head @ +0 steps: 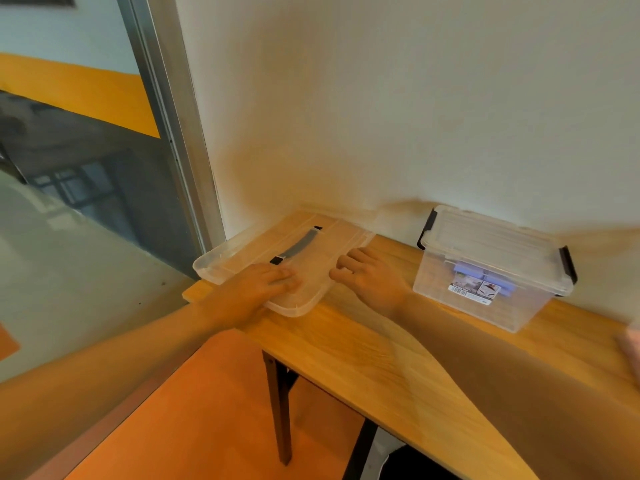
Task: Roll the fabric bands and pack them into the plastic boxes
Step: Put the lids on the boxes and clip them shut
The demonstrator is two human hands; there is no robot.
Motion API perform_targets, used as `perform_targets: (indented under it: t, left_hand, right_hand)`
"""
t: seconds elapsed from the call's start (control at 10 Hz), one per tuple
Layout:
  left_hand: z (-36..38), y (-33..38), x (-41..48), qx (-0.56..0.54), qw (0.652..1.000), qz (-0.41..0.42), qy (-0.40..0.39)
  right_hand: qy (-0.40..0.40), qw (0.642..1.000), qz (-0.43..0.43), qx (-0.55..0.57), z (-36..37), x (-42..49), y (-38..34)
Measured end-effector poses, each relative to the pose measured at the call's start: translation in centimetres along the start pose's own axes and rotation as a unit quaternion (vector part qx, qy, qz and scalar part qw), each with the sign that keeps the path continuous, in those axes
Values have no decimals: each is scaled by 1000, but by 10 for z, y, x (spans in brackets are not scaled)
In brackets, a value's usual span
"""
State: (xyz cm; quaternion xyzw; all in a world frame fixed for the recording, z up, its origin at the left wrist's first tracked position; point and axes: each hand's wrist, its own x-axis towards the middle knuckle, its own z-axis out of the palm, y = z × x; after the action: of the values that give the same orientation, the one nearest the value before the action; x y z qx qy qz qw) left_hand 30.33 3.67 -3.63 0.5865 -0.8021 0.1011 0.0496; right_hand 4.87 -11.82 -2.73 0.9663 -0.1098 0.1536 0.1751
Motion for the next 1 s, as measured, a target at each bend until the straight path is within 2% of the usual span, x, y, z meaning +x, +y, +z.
perform_targets:
  t: [0.1,0.2,0.4,0.6,0.7,0.8,1.0]
  left_hand:
    - [-20,-1,1,17,998,18,55]
    - [-38,-9,-8,21,992,-17,122]
    - [-112,-8,-3,-26,971,25,237]
    - [-172,11,-1,-54,956,87,276]
    - [-195,24,10,-30,947,118,299]
    - [-217,55,40,-57,952,126,274]
    - [-256,155,100,-178,922,177,294]
  right_hand:
    - [28,999,13,-22,-11,12,4]
    - [88,995,34,-37,-25,24,8]
    - [179,968,172,-22,-83,35,25]
    - [231,939,235,-98,-179,10,76]
    - [257,927,246,-116,-232,-22,95]
    - [292,905,273,-141,-287,-76,110]
    - [355,840,377,-163,-374,-214,126]
